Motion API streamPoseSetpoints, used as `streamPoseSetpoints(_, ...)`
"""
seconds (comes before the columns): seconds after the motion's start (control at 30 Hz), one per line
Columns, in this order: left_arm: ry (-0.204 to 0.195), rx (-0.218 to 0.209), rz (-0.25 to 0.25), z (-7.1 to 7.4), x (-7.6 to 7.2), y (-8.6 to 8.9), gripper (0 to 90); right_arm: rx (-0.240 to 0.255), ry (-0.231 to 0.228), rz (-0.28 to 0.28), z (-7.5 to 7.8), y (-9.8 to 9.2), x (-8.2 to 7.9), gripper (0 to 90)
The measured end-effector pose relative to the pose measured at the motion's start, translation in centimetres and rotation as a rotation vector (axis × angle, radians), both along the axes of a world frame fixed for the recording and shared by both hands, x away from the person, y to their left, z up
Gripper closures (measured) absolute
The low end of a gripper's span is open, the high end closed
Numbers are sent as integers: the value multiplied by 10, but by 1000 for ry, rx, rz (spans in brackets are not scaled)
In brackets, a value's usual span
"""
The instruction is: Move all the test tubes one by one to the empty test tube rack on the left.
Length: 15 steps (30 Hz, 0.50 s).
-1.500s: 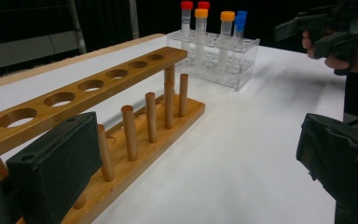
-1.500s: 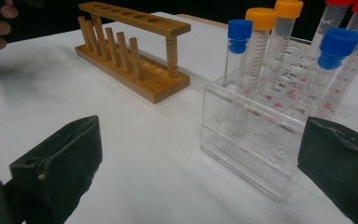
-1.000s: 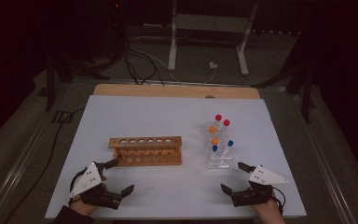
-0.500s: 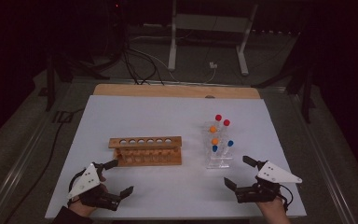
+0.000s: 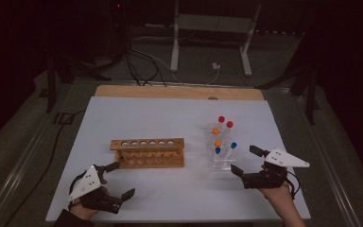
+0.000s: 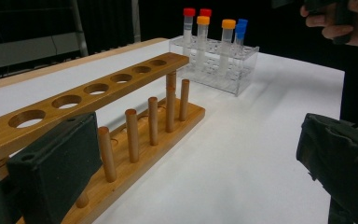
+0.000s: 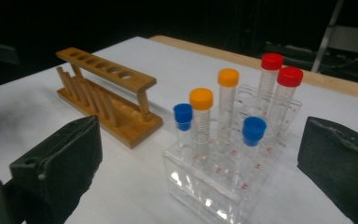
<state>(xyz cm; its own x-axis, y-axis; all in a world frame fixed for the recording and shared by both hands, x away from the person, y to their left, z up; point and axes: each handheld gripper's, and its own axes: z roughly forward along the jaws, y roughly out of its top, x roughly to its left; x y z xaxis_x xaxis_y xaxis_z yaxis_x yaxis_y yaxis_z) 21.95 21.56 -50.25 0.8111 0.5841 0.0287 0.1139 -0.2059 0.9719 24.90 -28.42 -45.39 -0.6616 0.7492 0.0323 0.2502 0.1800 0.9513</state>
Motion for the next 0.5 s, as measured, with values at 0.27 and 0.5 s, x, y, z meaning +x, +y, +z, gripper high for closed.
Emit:
streamPoseSetpoints(0.27, 3, 0, -1, 0, 0, 0, 5, -22, 64, -41, -8, -1, 21, 108)
streamPoseSetpoints(0.5, 4, 0, -2, 0, 0, 0, 5, -79, 128, -103, -11, 1, 32, 216)
